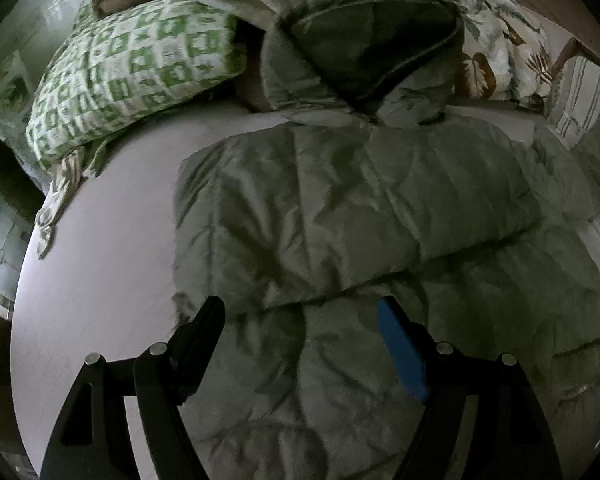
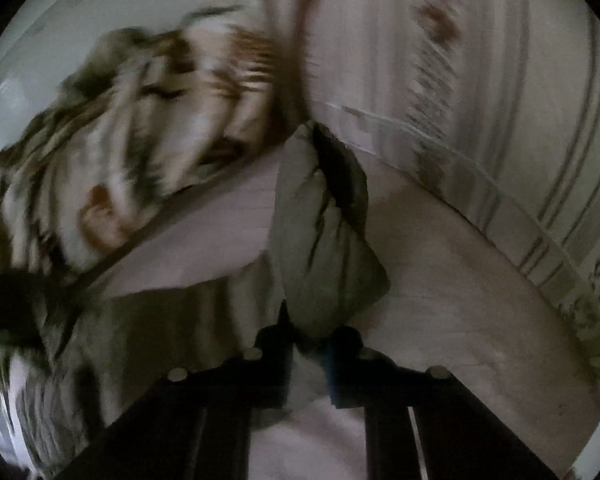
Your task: Fold large clothes
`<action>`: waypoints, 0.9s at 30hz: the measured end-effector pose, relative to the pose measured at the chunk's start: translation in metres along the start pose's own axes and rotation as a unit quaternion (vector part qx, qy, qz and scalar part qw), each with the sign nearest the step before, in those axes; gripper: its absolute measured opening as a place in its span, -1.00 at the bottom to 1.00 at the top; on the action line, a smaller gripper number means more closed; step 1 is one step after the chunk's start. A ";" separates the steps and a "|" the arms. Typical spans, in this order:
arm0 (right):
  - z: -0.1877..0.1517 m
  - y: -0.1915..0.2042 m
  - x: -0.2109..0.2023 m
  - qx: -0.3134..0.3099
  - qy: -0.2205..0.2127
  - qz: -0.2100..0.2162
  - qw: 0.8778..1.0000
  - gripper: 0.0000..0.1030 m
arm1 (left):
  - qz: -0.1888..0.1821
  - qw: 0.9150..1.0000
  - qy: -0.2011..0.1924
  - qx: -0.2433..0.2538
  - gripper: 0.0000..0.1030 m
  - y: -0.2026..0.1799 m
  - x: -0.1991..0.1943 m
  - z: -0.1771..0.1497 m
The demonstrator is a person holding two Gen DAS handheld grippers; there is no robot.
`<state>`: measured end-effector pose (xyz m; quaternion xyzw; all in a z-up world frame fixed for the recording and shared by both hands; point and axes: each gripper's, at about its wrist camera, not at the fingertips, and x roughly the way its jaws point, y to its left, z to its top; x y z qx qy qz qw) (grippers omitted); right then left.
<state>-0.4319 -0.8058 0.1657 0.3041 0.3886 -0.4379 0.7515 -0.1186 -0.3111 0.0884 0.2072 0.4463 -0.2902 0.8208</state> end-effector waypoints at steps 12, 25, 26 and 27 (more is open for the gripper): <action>-0.064 0.196 -0.072 -0.190 -0.006 0.109 0.976 -0.75 | -0.007 0.999 0.016 -0.037 0.53 0.040 -0.018 -0.023; -0.191 0.411 -0.086 -0.291 0.056 0.256 0.920 -0.75 | -0.007 0.996 0.012 -0.083 0.53 0.096 -0.024 -0.048; -0.204 0.425 -0.078 -0.301 0.065 0.252 0.917 -0.75 | -0.007 0.996 0.013 -0.089 0.53 0.101 -0.024 -0.050; -0.219 0.439 -0.066 -0.309 0.079 0.245 0.916 -0.75 | -0.006 0.996 0.015 -0.093 0.53 0.104 -0.023 -0.051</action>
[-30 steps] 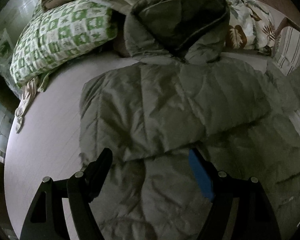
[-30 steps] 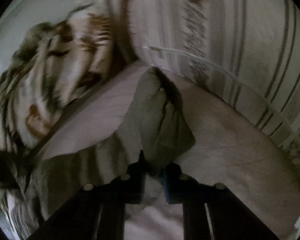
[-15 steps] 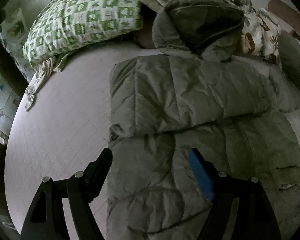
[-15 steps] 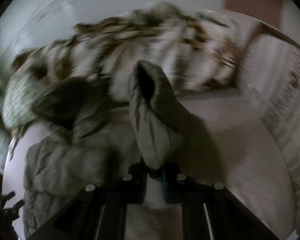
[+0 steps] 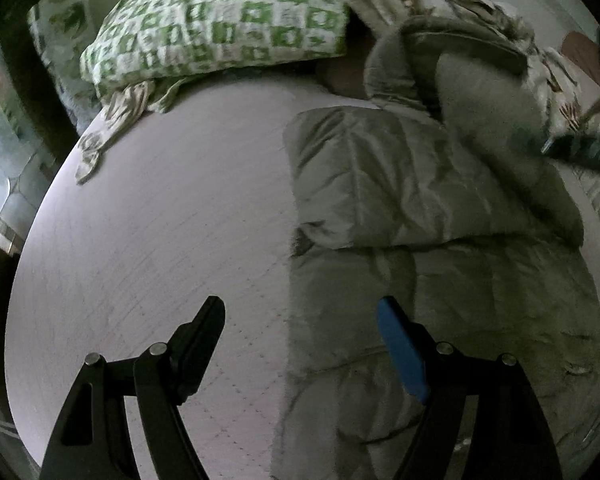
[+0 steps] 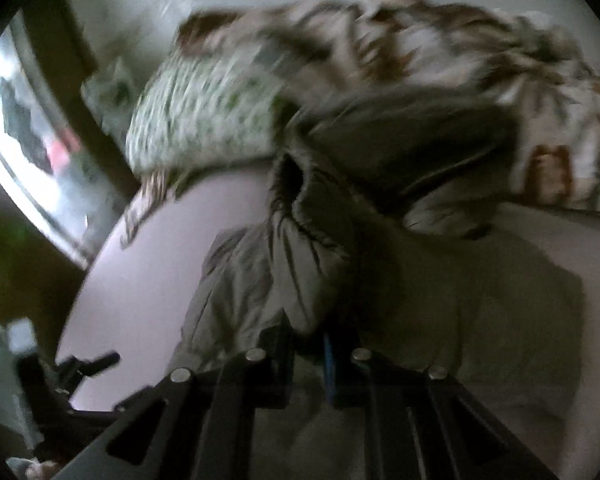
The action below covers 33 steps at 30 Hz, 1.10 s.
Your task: Fold large clothes
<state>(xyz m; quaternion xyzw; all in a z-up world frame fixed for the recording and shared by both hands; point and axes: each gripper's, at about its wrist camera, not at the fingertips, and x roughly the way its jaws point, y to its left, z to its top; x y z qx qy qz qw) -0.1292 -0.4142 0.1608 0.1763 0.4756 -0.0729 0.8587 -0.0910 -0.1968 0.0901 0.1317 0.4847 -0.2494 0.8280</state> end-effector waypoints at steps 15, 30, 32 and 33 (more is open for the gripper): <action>-0.020 -0.009 0.022 0.005 0.024 -0.009 1.000 1.00 | -0.018 1.000 0.009 -0.015 0.53 -0.002 0.005 0.012; -0.054 -0.223 -0.057 0.191 0.007 -0.117 0.974 1.00 | -0.078 0.996 0.039 -0.033 0.53 -0.082 0.066 0.090; -0.060 -0.245 -0.054 0.210 0.011 -0.129 0.969 1.00 | -0.076 0.996 0.044 -0.026 0.53 -0.095 0.079 0.095; -0.063 -0.255 -0.052 0.220 0.013 -0.131 0.967 1.00 | -0.074 0.996 0.042 -0.022 0.50 -0.099 0.083 0.097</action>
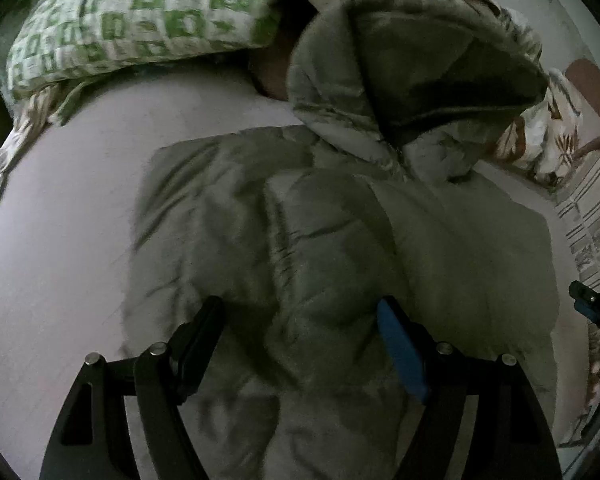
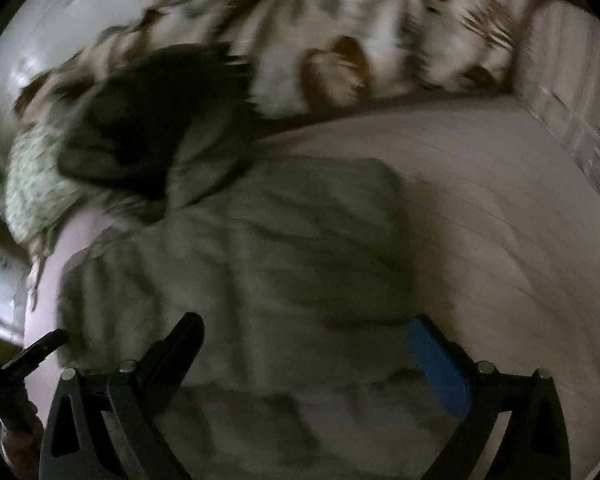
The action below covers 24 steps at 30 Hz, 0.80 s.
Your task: Fold large clothes
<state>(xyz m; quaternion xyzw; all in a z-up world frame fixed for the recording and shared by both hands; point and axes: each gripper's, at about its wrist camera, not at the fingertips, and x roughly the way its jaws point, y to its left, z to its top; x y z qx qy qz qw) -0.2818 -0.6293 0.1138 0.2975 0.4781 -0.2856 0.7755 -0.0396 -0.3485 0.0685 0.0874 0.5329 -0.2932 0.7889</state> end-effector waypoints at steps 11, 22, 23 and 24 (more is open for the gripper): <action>-0.002 -0.018 0.027 0.026 0.013 0.013 1.000 1.00 | 0.027 0.996 -0.076 0.048 -0.58 -0.016 -0.035 0.008; -0.013 0.038 0.030 -0.060 0.017 0.005 0.998 1.00 | 0.034 0.997 -0.033 0.062 -0.57 0.020 -0.018 -0.017; -0.017 0.040 0.036 -0.064 0.026 0.001 0.998 1.00 | 0.032 0.997 -0.030 0.059 -0.55 0.024 -0.012 -0.022; -0.022 0.040 0.046 -0.067 0.037 -0.003 0.997 1.00 | 0.030 0.998 -0.029 0.057 -0.53 0.027 -0.008 -0.026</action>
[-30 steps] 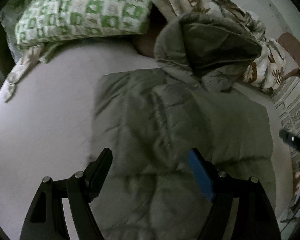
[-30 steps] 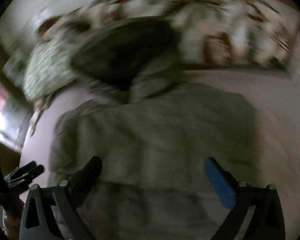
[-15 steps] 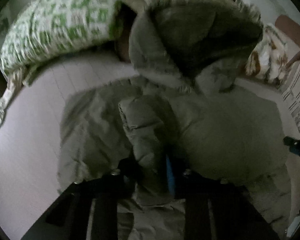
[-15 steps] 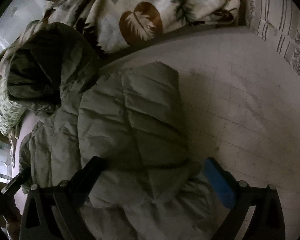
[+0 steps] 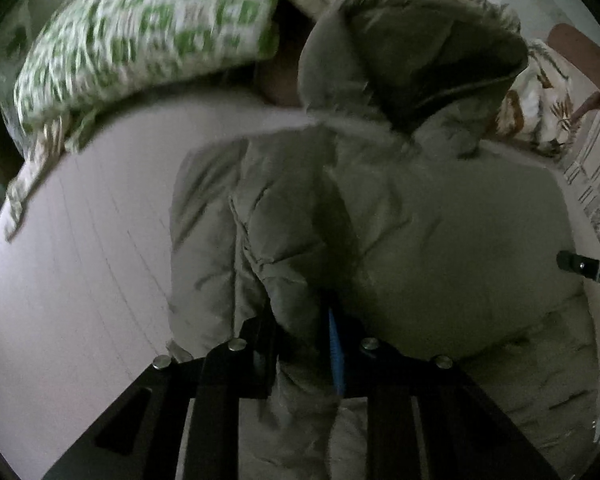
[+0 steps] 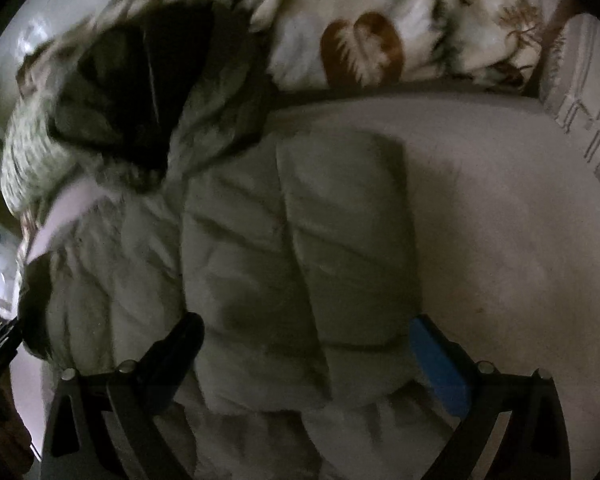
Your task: Fold large clothes
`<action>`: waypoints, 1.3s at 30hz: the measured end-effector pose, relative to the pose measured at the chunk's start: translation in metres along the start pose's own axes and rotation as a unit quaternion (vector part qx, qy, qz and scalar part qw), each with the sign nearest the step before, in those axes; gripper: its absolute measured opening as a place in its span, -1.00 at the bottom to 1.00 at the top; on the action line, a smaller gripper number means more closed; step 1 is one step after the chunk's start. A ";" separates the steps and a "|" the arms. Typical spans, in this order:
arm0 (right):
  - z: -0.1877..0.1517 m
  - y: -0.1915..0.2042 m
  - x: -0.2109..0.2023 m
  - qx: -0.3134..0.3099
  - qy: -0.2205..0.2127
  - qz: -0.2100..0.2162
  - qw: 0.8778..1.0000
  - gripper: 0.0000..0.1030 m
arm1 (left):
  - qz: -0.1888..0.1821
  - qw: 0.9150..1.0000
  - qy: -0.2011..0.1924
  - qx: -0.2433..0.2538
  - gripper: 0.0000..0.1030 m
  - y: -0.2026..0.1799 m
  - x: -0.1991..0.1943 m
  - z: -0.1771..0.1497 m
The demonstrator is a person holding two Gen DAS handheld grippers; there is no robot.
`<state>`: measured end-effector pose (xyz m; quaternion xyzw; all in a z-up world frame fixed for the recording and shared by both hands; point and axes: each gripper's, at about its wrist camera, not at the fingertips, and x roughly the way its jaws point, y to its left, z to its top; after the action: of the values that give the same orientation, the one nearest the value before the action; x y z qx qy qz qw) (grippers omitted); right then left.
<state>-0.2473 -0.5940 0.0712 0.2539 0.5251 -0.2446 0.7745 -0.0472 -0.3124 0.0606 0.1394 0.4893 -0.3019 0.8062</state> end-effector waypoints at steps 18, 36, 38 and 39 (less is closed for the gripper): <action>-0.031 -0.006 -0.024 0.021 -0.010 0.033 0.999 1.00 | 0.022 0.999 -0.027 0.027 0.03 0.002 -0.040 -0.028; -0.065 0.025 -0.044 -0.090 0.072 0.046 0.992 1.00 | 0.003 0.997 -0.021 0.071 0.18 -0.014 -0.064 -0.052; -0.055 0.032 -0.065 -0.108 0.057 0.056 0.991 1.00 | 0.001 0.996 -0.036 0.079 0.53 -0.022 -0.078 -0.041; -0.046 0.036 -0.078 -0.118 0.044 0.063 0.990 1.00 | -0.003 0.996 -0.041 0.078 0.64 -0.023 -0.082 -0.035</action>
<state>-0.2817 -0.5280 0.1348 0.2042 0.5671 -0.1201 0.7888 -0.1144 -0.2837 0.1167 0.1880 0.4314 -0.3474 0.8111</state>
